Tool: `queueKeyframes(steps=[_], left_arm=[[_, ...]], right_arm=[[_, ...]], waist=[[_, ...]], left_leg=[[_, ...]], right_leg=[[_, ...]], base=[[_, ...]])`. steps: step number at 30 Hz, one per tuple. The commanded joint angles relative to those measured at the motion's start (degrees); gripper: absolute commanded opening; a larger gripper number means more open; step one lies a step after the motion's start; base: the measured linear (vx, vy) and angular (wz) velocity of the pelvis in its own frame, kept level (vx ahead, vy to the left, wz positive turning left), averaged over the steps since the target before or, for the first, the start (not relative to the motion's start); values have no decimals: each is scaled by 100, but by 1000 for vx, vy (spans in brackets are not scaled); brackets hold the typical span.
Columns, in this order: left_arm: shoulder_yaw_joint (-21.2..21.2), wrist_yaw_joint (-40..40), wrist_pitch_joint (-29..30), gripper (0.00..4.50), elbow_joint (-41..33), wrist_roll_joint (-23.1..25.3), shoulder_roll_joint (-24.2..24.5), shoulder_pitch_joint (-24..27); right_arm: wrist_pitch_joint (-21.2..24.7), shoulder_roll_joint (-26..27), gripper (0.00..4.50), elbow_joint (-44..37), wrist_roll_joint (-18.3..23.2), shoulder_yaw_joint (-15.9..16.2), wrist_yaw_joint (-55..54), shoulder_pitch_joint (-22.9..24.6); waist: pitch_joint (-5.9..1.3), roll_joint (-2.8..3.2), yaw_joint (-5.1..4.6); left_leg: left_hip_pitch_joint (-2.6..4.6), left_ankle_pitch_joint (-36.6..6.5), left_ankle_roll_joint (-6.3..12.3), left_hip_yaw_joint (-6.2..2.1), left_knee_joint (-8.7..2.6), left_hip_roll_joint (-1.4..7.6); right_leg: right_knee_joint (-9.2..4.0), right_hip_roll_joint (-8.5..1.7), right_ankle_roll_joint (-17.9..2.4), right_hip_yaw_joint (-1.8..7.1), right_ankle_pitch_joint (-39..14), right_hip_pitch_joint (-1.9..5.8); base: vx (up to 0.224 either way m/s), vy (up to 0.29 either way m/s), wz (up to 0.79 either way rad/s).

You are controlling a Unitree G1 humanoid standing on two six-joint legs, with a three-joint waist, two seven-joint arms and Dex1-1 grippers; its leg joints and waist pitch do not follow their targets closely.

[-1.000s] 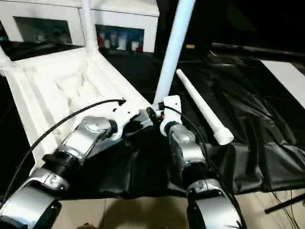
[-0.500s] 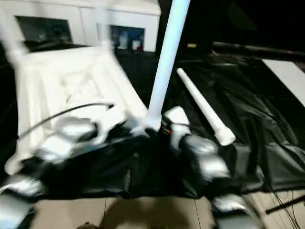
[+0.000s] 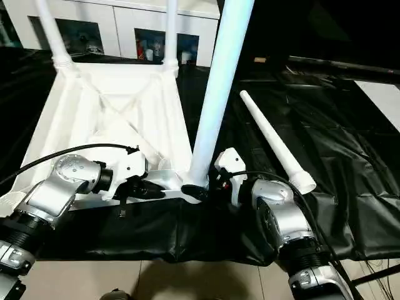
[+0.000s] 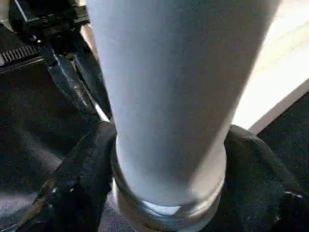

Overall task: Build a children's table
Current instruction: Rotate leg to tighten

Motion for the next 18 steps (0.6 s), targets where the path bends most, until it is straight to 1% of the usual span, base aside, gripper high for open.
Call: queueKeyframes(steps=[1,3,6,8,9,10,11,13,14,15,16,17,18], left_arm=[[-144,-255,-76,0,-208,-217,-111,71],[-139,-264,-72,0,-206,-208,-115,72],[-139,-279,-59,0,-215,-201,-116,81],[-143,-264,-51,0,-198,-194,-129,83],[-142,-205,-32,0,-175,-175,-153,81],[-117,80,57,0,-59,-78,-248,31],[-116,94,62,0,-53,-73,-253,28],[-24,633,207,0,213,59,-477,-101],[3,748,223,0,275,77,-534,-133],[40,951,280,0,388,108,-649,-198],[70,1206,367,0,512,159,-791,-275],[103,1462,454,0,635,205,-935,-353],[127,1674,537,0,738,238,-1066,-422]], right_arm=[[37,-91,302,-153,76,-18,55,64],[59,-91,283,-147,76,-33,73,71],[64,-86,274,-132,71,-58,85,86],[65,-67,273,-115,70,-79,52,99],[55,-20,272,-66,50,-117,-73,99],[81,133,272,155,-36,-245,-541,27],[82,140,272,166,-41,-250,-564,24],[246,366,271,542,-139,-417,-1266,-102],[280,403,270,593,-156,-429,-1362,-115],[257,499,270,673,-228,-433,-1601,-131],[269,632,270,778,-286,-469,-1944,-173],[286,767,270,900,-322,-524,-2289,-232],[311,891,270,1040,-344,-590,-2628,-311]], waist=[[-372,13,-21],[-374,9,-20],[-377,11,-18],[-371,10,-19],[-373,13,-17],[-376,1,-21],[-375,6,-27],[-350,3,-55],[-335,-21,-71],[-333,-24,-71],[-342,-19,-79],[-336,-17,-80],[-338,-23,-89]], left_leg=[[21,-862,385,9,-344,156],[17,-788,407,13,-338,151],[17,-766,418,14,-335,151],[19,-815,404,14,-338,151],[19,-830,392,14,-338,152],[15,-812,376,14,-337,151],[11,-794,358,11,-341,153],[29,-990,231,9,-360,146],[17,-1123,176,0,-369,123],[13,-1171,152,-5,-373,117],[36,-1160,118,3,-360,124],[40,-1187,108,-5,-366,128],[32,-1167,102,-3,-370,120]], right_leg=[[-351,-394,-1121,330,-915,327],[-339,-390,-1138,330,-798,329],[-335,-390,-1150,329,-772,331],[-347,-392,-1138,328,-850,327],[-351,-395,-1127,330,-895,329],[-345,-393,-1116,331,-899,330],[-337,-393,-1118,331,-888,326],[-388,-396,-1045,329,-1292,304],[-427,-397,-935,321,-1661,313],[-452,-401,-852,321,-1872,320],[-464,-404,-787,338,-1975,289],[-478,-418,-761,343,-2047,283],[-477,-408,-745,340,-2059,283]], base=[[0,0,0],[0,0,0],[0,0,0],[0,0,0],[0,0,0],[0,0,0],[0,0,0],[0,0,0],[0,0,0],[0,0,0],[0,0,0],[0,0,0],[0,0,0]])
